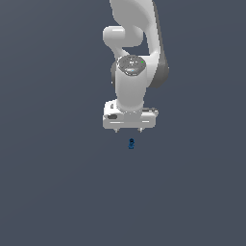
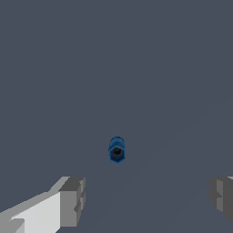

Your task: Pick up the object and move it to a goal position.

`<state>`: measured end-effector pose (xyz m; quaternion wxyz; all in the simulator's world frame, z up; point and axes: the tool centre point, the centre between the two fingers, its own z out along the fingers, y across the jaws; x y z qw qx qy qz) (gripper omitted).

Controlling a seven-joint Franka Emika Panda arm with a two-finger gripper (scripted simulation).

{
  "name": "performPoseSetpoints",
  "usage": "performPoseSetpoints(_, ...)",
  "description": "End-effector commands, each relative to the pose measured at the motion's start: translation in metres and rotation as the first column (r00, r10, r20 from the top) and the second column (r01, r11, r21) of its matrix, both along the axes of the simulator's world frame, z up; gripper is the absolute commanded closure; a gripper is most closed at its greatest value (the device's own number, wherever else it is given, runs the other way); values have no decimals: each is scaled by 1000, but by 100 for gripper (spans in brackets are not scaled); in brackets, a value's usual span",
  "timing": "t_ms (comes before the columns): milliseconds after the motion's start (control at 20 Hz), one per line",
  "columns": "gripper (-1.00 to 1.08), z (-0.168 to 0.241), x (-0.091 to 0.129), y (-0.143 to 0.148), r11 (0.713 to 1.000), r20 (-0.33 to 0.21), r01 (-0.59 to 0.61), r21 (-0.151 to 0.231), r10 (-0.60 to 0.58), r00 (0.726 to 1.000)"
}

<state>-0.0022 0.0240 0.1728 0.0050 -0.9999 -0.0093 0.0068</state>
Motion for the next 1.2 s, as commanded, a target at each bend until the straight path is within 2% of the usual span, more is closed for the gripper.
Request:
performPoseSetpoints(0,-92,0,0,0,1000,0,0,0,0,1000)
performPoseSetpoints(450,-92,-16,-14,16,1000,-43,8,28,-7,999)
performPoseSetpoints(800,-92,-17,-14,15,1000,-41,11,27,-10,999)
performPoseSetpoints(1150,-92,-36,-13,17,999,-26,51,14,-51,998)
